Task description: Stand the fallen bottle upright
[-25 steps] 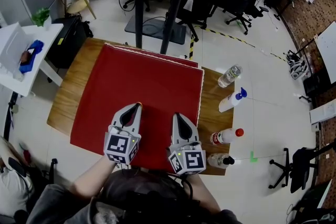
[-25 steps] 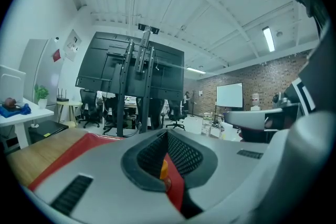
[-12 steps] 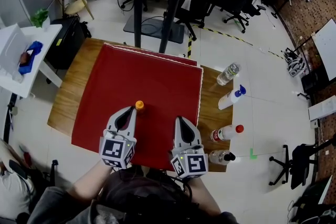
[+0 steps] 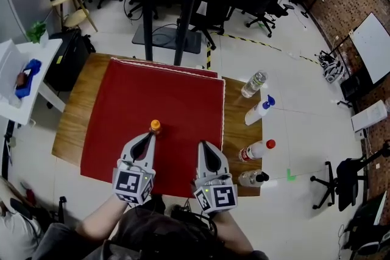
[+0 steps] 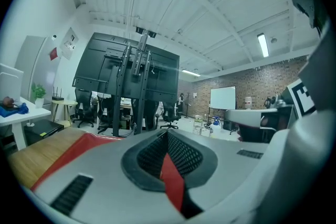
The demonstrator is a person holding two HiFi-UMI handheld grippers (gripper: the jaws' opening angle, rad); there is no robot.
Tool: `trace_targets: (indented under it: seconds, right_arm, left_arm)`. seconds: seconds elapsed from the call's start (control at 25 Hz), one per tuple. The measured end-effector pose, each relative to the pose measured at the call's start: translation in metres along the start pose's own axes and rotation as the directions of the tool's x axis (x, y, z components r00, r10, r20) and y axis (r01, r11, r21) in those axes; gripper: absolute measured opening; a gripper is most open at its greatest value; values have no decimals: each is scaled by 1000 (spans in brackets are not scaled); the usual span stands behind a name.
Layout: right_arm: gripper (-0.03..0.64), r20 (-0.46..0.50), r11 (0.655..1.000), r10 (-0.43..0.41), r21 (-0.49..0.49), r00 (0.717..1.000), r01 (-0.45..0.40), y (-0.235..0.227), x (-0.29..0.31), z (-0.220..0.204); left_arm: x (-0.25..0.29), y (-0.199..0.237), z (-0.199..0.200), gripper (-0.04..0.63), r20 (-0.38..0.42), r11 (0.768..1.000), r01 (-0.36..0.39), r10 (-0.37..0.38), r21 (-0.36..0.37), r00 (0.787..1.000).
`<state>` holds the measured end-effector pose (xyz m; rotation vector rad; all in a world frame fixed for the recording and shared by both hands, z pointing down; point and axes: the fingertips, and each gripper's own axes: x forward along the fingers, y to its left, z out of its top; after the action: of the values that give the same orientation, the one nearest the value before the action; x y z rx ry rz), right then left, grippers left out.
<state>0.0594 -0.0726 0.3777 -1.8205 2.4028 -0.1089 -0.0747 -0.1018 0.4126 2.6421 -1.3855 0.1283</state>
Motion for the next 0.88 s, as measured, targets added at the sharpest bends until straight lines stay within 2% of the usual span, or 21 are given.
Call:
trace_targets:
  seconds: [0.32, 0.6, 0.88]
  right_arm:
    - [6, -27, 995, 87, -50, 996, -89, 10, -51, -4]
    - [6, -15, 991, 117, -67, 993, -118, 14, -83, 4]
    - [6, -32, 991, 122, -53, 992, -124, 24, -89, 1]
  left_arm:
    - [-38, -47, -6, 5, 30, 999, -45, 45, 2, 999]
    - [-67, -69, -4, 6, 42, 996, -90, 90, -9, 995]
    - [-75, -72, 0, 6, 43, 998, -64, 64, 6, 997]
